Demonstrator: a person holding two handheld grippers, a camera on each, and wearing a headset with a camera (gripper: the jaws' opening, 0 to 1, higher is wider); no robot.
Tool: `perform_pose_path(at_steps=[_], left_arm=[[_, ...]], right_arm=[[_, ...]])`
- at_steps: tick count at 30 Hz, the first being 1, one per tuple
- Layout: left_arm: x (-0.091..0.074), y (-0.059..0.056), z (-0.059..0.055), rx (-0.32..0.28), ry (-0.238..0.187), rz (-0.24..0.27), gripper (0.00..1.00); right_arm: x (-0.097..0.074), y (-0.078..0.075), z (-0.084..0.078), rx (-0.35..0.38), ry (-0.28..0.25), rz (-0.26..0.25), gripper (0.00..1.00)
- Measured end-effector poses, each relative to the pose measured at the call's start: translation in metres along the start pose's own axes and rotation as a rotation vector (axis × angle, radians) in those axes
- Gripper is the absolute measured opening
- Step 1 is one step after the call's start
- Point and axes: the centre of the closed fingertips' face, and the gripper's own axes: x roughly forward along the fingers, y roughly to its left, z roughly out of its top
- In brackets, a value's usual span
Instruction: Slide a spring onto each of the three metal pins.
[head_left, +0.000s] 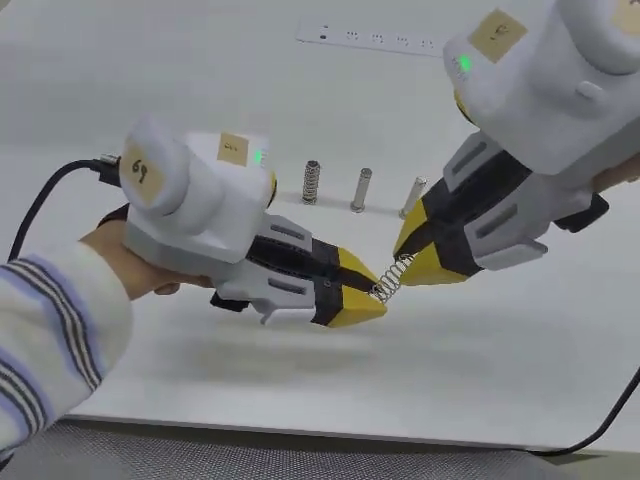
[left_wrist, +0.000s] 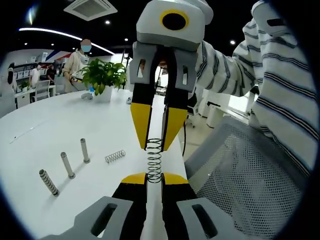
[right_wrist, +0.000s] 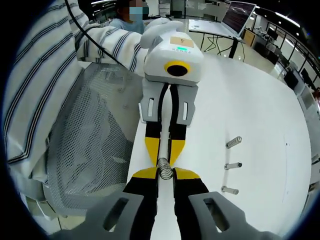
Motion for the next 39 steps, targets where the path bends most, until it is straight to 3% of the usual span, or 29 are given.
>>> perform_pose_path(at_steps=[18,20,39], left_arm=[[0.001,0.003,0.008,0.012,-0.039,0.016,0.03],[0.000,0.003,0.009,0.015,-0.042,0.018,0.03],[-0.007,0.008,0.017,0.038,-0.063,0.041,0.03]], right_arm=[[-0.003,-0.001,0.008,-0.031,0.041,0.007,0.08],[-0.003,-0.001,0.008,-0.060,0.046,0.006,0.08],[-0.008,-0.010,0.014,-0.064,-0.006,0.005,0.12]])
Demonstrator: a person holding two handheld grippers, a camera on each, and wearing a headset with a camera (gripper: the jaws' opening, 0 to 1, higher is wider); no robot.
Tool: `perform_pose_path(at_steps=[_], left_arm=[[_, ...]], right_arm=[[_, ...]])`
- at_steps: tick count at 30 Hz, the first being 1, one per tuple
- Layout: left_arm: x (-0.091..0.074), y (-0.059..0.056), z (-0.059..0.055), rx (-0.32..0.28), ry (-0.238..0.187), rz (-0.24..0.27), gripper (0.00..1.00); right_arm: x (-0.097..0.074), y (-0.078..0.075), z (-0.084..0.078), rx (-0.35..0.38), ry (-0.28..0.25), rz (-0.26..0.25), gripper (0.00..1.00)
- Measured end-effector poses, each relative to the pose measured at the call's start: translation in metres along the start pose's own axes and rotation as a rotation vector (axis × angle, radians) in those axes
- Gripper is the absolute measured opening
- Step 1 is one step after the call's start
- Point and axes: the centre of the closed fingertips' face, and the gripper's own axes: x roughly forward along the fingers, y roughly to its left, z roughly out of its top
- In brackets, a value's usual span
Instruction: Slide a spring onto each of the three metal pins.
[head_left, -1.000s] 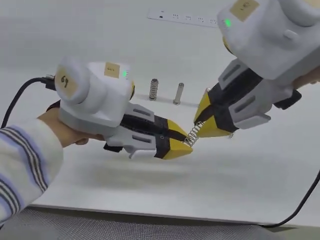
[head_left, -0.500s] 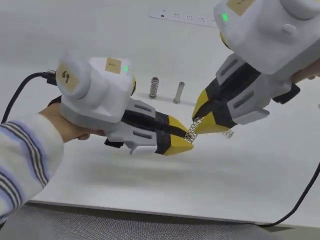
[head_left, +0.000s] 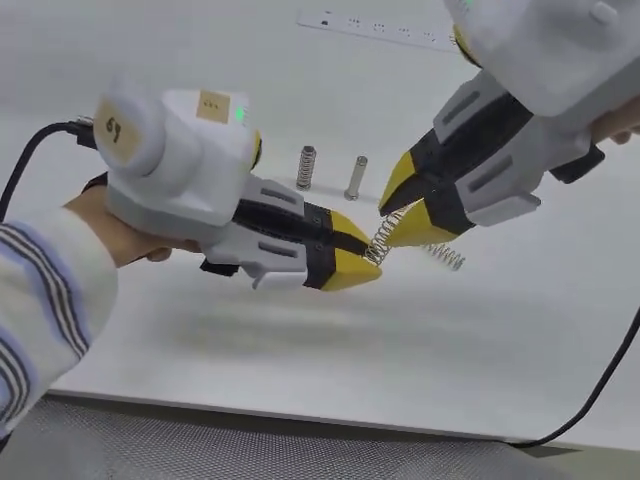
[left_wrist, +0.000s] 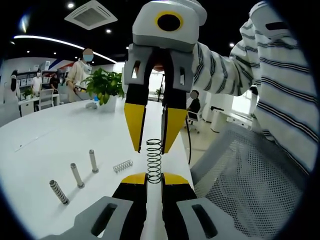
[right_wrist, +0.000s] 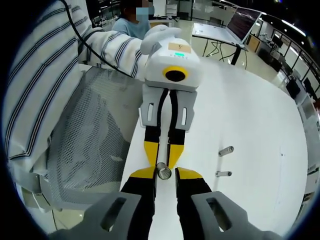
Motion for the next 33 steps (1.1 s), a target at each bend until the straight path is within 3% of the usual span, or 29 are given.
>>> perform_pose_path(at_steps=[17,33], left_arm=[[-0.003,0.005,0.011,0.025,-0.013,0.018,0.03],[-0.003,0.010,0.008,0.050,0.016,0.036,0.03]], right_arm=[[0.015,0.001,-0.006,0.006,0.026,0.040,0.12],[0.017,-0.004,-0.006,0.007,0.001,0.004,0.08]])
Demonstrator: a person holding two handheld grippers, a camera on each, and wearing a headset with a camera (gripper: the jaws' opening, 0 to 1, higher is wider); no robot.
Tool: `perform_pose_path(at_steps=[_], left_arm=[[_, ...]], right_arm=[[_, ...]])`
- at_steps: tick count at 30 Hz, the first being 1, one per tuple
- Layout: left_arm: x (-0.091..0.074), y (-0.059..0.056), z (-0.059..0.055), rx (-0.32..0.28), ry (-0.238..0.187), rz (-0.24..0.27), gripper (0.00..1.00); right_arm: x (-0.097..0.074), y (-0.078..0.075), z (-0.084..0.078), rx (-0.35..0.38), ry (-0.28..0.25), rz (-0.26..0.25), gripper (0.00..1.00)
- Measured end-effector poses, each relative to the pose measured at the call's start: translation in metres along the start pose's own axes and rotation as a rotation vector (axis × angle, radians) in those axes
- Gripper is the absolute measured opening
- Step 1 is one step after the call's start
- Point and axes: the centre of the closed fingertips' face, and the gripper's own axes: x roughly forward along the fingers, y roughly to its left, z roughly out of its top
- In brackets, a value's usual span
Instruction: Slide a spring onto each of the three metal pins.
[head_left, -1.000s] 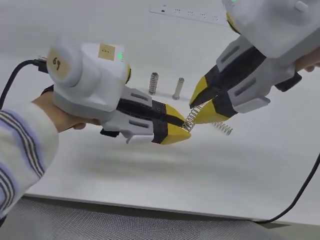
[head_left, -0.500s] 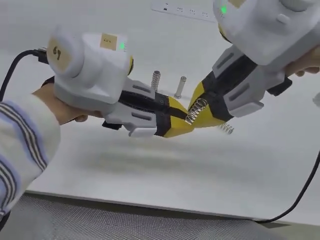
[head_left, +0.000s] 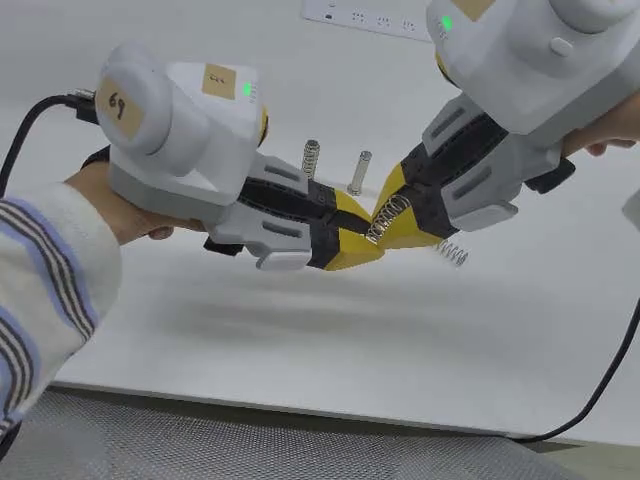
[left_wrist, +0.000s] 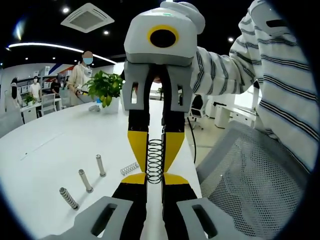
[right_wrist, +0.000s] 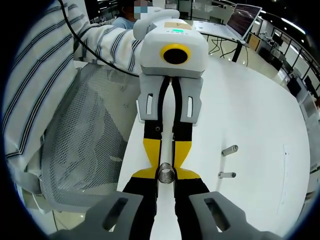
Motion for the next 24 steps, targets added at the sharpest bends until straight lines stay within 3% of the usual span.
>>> perform_pose_path(at_steps=[18,24], left_arm=[[-0.0006,0.0008,-0.0049,0.031,0.025,0.007,0.03],[-0.0039,-0.0020,-0.0061,0.016,0.026,-0.002,0.04]], right_arm=[[0.0033,-0.0014,-0.0002,-0.001,0.016,-0.004,0.08],[0.0056,0.0023,0.0008,-0.008,0.022,0.009,0.08]])
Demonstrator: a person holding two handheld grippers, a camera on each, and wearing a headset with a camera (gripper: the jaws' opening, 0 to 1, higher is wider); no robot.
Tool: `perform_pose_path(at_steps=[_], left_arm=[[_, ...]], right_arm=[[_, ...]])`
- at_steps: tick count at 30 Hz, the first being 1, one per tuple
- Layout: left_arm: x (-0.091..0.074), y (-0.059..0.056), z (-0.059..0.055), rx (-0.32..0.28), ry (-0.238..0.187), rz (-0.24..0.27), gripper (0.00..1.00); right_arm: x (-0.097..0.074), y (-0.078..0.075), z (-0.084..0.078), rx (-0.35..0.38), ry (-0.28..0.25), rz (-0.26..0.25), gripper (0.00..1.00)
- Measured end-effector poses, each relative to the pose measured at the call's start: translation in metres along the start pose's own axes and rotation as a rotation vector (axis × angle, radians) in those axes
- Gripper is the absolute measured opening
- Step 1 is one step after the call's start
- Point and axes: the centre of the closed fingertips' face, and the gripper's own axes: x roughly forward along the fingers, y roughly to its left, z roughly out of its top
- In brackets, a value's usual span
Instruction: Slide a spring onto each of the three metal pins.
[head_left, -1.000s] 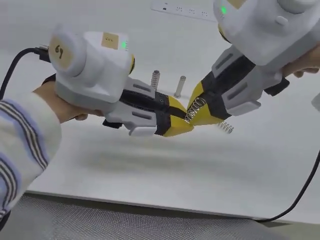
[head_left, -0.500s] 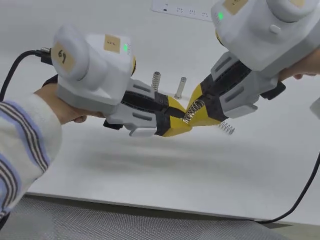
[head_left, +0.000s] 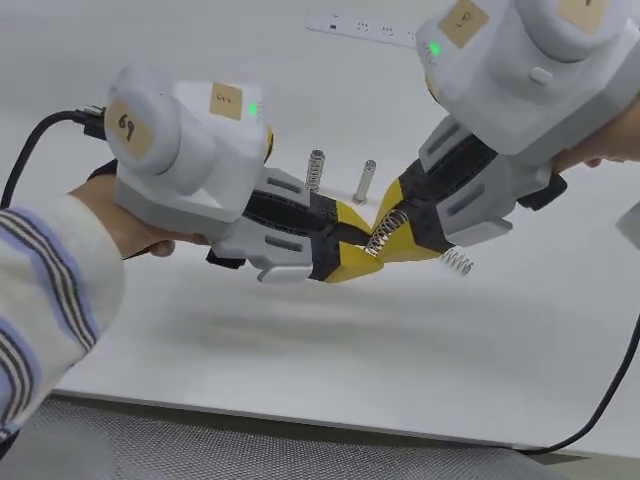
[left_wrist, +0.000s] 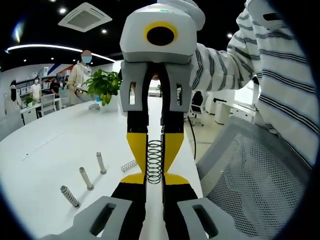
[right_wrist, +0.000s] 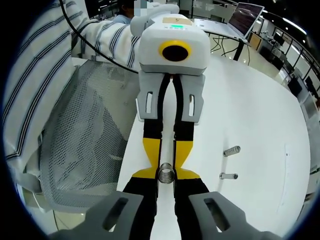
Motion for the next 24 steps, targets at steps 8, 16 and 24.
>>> perform_pose_path(at_steps=[8,16,24], left_arm=[[-0.004,-0.003,-0.002,-0.027,-0.008,0.006,0.08],[-0.009,0.000,-0.002,-0.050,-0.012,0.020,0.19],[-0.015,0.016,-0.011,-0.102,-0.006,0.104,0.33]], right_arm=[[0.003,-0.003,0.000,-0.013,0.012,0.002,0.08],[0.005,-0.005,0.002,-0.009,0.007,0.002,0.08],[0.004,-0.005,0.000,0.008,0.013,-0.004,0.08]])
